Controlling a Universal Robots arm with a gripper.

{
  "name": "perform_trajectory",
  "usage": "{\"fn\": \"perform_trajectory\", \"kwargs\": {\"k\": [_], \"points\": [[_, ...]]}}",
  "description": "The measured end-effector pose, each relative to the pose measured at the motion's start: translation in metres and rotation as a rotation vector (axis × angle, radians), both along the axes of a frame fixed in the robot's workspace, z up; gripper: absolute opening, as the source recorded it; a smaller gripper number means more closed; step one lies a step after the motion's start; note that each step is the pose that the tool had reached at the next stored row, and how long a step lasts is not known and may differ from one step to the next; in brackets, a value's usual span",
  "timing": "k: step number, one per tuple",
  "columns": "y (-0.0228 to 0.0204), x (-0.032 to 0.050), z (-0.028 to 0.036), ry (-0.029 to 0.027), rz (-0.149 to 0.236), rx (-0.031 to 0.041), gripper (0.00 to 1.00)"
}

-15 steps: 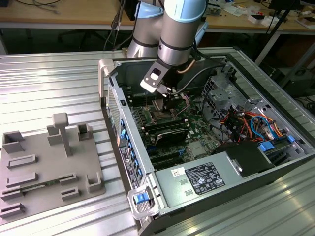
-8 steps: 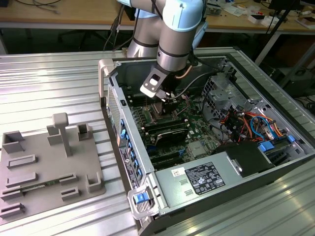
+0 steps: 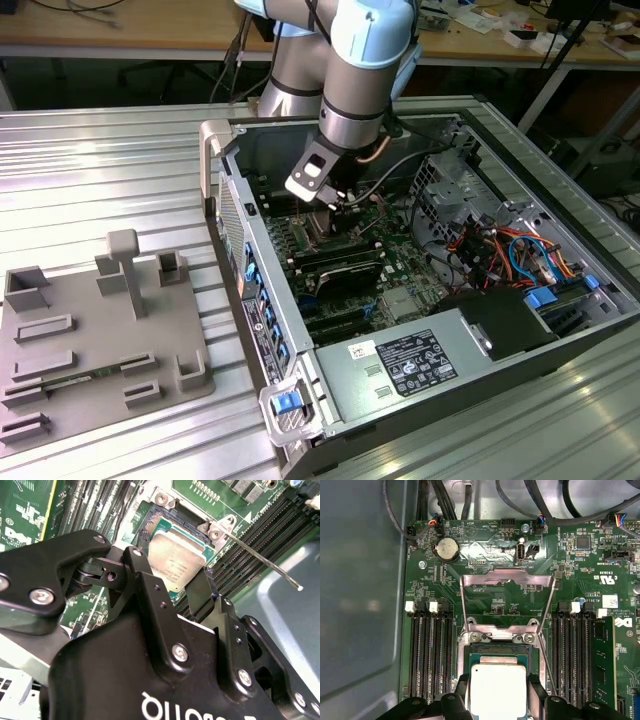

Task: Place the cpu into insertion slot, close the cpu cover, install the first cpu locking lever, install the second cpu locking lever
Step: 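Place the cpu into insertion slot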

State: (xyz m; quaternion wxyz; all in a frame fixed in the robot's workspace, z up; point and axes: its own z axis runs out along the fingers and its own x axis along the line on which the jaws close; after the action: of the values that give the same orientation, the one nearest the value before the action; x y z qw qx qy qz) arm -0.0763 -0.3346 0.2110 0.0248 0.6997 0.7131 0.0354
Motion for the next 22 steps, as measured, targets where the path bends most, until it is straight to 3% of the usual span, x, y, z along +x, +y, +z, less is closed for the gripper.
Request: {"fn": "perform_trajectory", "kwargs": {"k": [3,4,8,11,22], "points": [[0.0,0.0001,-0.0005,0.0,0.0,-0.0188,0.55],[-0.0001,0.0001,-0.0006,0.0001,0.0,-0.0198,0.55],[0.0,0.0005,-0.0023,-0.0002,0.0,-0.0196,0.55],[0.0,0.0021,-0.0085,0.0,-0.005,-0.0198,0.55],[0.0009,0.0023,-0.0117,0.0032,-0.015,-0.0198,0.55]]}}
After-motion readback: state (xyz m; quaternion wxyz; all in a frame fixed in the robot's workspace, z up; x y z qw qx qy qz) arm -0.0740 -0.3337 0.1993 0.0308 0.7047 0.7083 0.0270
